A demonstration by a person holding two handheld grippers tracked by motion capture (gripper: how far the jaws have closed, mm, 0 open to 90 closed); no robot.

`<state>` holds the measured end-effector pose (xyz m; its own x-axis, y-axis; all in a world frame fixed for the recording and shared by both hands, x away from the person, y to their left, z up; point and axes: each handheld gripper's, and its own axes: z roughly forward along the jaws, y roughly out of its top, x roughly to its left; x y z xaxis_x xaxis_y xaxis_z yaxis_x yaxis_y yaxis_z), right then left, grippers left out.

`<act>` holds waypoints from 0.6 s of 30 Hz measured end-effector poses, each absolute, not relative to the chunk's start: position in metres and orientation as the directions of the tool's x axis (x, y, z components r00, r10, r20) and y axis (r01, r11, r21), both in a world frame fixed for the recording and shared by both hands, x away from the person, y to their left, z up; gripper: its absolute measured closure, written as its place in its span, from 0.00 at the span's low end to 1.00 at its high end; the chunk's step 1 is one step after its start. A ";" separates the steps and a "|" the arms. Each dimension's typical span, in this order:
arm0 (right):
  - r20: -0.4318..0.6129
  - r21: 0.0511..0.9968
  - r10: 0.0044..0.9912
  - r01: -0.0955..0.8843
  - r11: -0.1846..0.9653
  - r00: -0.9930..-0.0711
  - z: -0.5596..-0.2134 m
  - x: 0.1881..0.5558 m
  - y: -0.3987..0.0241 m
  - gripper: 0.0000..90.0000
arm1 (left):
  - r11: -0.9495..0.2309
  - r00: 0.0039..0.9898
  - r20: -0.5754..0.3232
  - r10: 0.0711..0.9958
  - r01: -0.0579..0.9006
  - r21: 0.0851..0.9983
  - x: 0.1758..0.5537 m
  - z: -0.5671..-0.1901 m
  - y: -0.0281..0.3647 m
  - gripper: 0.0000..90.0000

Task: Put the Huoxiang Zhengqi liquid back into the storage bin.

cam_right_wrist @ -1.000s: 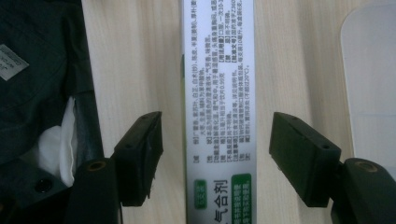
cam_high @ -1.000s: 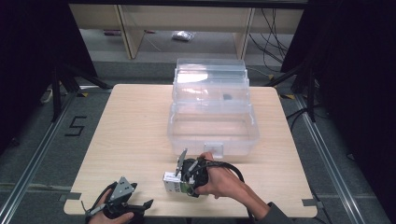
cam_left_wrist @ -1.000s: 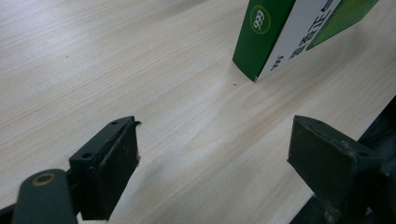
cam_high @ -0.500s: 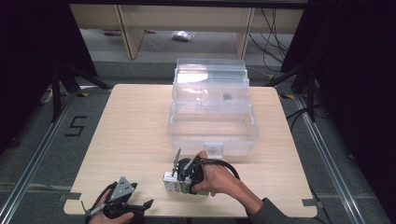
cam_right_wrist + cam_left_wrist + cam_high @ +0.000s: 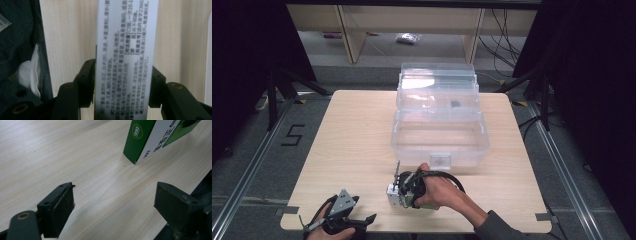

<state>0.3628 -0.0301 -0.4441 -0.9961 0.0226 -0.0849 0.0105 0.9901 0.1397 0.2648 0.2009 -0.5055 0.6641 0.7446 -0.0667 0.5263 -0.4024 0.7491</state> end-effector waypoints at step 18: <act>-0.021 0.123 0.080 0.077 0.989 -0.997 -0.427 0.358 -0.043 0.72 | -0.399 0.662 -0.063 0.747 0.522 0.754 0.265 -0.507 0.200 0.17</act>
